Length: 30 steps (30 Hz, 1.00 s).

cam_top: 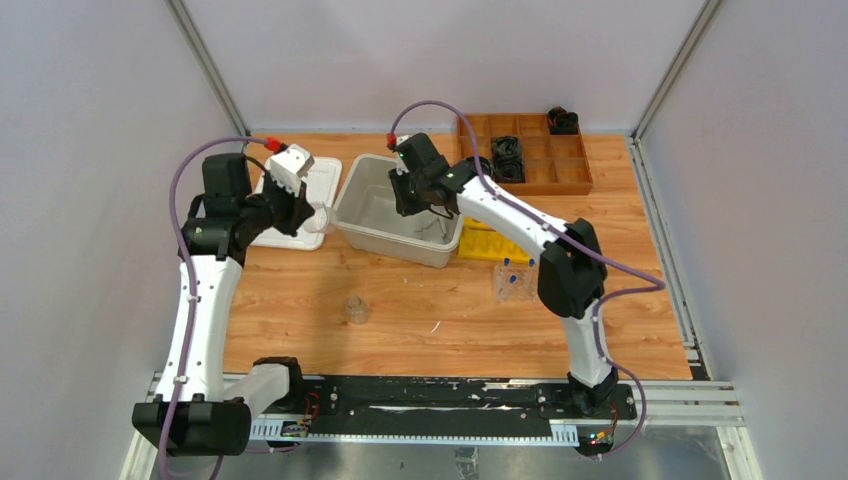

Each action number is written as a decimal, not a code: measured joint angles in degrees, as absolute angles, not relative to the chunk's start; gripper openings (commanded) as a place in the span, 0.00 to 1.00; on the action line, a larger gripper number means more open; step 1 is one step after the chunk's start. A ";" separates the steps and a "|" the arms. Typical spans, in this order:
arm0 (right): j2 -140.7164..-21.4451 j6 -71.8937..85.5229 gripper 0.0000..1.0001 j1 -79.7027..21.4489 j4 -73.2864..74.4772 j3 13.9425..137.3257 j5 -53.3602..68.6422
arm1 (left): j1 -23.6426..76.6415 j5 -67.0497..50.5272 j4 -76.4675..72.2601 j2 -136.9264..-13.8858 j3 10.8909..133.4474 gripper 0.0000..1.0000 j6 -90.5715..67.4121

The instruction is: Organize the chemistry lab equipment

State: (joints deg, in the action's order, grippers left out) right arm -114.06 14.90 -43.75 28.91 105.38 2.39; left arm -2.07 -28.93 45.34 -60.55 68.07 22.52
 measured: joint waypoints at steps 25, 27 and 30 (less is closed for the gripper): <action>-116.64 18.68 0.23 -49.45 25.50 104.20 11.44 | 5.15 -22.22 40.25 -70.74 72.75 0.00 14.35; -111.35 18.44 0.24 -48.45 25.23 101.58 9.23 | 5.80 -21.41 38.98 -73.08 72.27 0.00 14.35; -101.30 18.37 0.26 -47.40 24.05 95.04 5.61 | 6.98 -20.12 36.53 -77.01 71.31 0.00 14.41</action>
